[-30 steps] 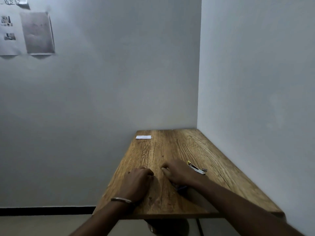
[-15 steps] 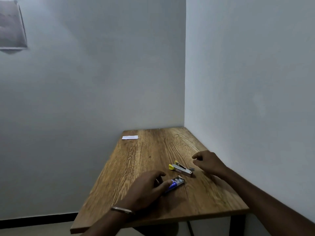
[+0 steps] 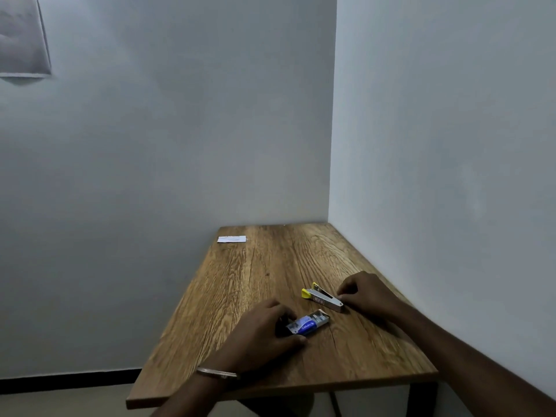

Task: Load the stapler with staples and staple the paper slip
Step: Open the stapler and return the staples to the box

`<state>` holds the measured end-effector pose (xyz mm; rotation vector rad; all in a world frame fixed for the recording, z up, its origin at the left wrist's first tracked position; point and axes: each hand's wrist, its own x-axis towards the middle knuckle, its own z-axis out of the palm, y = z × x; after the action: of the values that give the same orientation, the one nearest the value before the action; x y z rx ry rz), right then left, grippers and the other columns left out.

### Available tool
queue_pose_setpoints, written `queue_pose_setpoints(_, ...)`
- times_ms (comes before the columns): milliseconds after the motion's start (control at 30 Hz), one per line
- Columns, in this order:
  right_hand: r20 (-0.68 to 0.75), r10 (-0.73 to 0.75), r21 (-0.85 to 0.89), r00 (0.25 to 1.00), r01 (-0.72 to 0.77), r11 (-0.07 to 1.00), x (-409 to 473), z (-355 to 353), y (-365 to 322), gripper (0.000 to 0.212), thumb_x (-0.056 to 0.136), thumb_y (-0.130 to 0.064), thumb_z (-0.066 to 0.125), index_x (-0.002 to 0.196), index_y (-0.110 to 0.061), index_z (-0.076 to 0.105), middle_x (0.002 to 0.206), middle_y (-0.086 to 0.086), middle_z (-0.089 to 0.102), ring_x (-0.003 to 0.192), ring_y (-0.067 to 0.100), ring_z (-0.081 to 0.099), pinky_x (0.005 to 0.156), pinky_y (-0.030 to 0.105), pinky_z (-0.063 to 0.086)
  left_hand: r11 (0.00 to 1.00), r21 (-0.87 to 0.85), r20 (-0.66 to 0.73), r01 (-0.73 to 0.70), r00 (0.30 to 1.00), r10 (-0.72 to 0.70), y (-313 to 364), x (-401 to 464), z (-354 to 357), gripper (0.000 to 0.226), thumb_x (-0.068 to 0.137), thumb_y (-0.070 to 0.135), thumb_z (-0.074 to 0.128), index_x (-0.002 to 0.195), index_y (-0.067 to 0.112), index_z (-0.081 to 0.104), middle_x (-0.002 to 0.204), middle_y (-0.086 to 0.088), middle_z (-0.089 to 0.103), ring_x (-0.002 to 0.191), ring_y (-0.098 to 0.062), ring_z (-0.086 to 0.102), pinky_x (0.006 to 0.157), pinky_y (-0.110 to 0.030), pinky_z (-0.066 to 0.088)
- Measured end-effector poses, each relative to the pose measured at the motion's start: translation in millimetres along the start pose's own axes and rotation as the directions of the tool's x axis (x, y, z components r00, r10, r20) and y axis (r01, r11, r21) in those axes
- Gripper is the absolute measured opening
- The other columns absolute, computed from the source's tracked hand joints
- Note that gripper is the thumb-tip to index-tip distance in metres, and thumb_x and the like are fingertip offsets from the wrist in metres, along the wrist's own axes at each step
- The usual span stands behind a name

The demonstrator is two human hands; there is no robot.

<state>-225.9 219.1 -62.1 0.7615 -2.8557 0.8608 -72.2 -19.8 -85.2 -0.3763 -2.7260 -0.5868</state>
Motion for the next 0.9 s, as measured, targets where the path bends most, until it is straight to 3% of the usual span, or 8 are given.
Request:
queue_pose_setpoints(167,-0.043,-0.032,0.011,0.999,0.033,0.999,1,0,-2,0.020,0.084,-0.018,0.077,0.080,-0.034,0.067,0.085,-0.015,0.068,0.080,-0.001,0.063,0.061,0.009,0.043,0.999,-0.039,-0.007,0.013,1.000,-0.013,-4,1,2,0.047,0.079,0.063,0.058,0.116,0.036,0.060,0.112,0.021,0.052,0.097,0.004,0.051,0.083,-0.020,0.051)
queue_pose_setpoints(367,-0.144,-0.117,0.137,0.983,0.137,0.981,2,-7,-17,0.020,0.086,-0.014,0.077,0.106,-0.016,0.076,0.094,-0.007,0.072,0.084,0.000,0.066,0.073,0.009,0.050,0.998,-0.053,-0.009,0.034,0.999,-0.034,-9,4,4,0.038,0.083,0.054,0.062,0.116,0.034,0.061,0.112,0.019,0.054,0.096,0.002,0.053,0.083,-0.021,0.052)
queue_pose_setpoints(500,-0.084,-0.204,0.241,0.975,0.219,0.946,-3,-13,-34,0.014,0.085,-0.012,0.078,0.099,-0.013,0.078,0.086,-0.005,0.077,0.073,0.006,0.073,0.071,0.020,0.058,0.998,-0.044,-0.011,0.040,0.999,-0.040,-10,5,5,0.037,0.084,0.054,0.062,0.115,0.035,0.061,0.110,0.020,0.054,0.094,0.001,0.053,0.080,-0.020,0.051)
queue_pose_setpoints(633,-0.023,-0.306,0.242,0.952,0.302,0.922,-7,-9,-46,0.011,0.082,-0.013,0.081,0.092,-0.014,0.080,0.076,-0.011,0.076,0.070,0.005,0.073,0.065,0.017,0.056,0.999,-0.035,-0.027,0.041,0.999,-0.042,-10,4,5,0.036,0.083,0.056,0.061,0.113,0.036,0.061,0.109,0.020,0.054,0.094,0.003,0.052,0.082,-0.022,0.052)
queue_pose_setpoints(900,0.001,-0.356,0.251,0.935,0.344,0.905,-16,4,-51,0.014,0.081,-0.015,0.081,0.095,-0.015,0.081,0.090,-0.004,0.078,0.082,0.004,0.073,0.073,0.018,0.057,1.000,-0.020,-0.036,0.015,0.999,-0.016,-9,3,4,0.037,0.084,0.054,0.062,0.115,0.034,0.062,0.109,0.018,0.055,0.094,0.001,0.053,0.083,-0.024,0.052)
